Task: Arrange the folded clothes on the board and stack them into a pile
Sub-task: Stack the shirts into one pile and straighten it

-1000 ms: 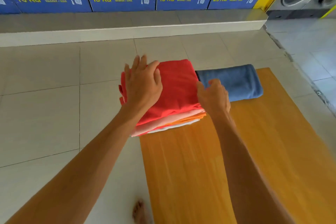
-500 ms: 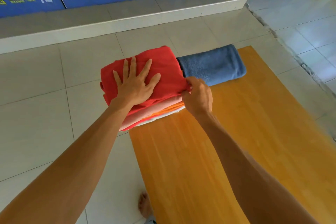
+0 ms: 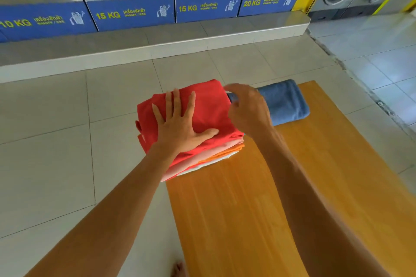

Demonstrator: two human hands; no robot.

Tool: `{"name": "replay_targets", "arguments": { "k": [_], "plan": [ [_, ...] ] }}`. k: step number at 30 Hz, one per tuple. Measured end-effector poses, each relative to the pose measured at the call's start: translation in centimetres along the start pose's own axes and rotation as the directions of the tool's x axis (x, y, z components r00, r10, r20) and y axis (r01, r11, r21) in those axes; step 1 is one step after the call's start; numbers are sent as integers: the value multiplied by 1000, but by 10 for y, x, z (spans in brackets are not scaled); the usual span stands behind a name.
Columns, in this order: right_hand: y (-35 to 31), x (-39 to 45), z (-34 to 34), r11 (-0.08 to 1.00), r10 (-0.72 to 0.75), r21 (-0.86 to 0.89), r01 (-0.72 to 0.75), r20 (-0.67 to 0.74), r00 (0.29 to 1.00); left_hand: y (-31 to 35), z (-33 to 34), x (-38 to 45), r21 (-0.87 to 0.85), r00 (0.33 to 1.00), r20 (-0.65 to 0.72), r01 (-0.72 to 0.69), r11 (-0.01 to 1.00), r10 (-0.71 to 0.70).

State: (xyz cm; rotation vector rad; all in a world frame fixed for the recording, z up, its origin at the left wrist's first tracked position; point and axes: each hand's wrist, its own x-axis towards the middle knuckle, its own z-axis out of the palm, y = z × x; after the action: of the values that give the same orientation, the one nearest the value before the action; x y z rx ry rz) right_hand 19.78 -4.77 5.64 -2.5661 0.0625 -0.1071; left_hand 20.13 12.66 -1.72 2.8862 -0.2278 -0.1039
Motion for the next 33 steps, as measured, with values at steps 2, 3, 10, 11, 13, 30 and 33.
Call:
{"name": "replay_targets", "arguments": {
  "k": [2,3,10,11,13,30,33],
  "plan": [
    [-20,11,26,977,-213,31,212,18,977,6,2,-7,22,994,-98,-36,999,38],
    [-20,16,42,965,-259,-14,261,96,961,4,3,-12,25,993,-114,-41,999,43],
    [31,62,66,957,162,-268,-107,195,967,-57,11,-47,31,999,-44,-29,999,31],
    [19,60,66,961,120,-267,-77,152,981,-56,10,-46,-10,999,-39,-18,1000,18],
    [-9,46,74,951,-129,-264,163,141,982,-49,10,-38,-81,998,-68,-25,996,19],
    [-22,66,109,889,-256,-275,367,365,895,-55,27,-29,6,995,-98,-14,1000,15],
    [-27,79,100,932,-75,-310,187,338,938,-56,19,-28,-17,997,-70,-15,1000,13]
  ]
}}
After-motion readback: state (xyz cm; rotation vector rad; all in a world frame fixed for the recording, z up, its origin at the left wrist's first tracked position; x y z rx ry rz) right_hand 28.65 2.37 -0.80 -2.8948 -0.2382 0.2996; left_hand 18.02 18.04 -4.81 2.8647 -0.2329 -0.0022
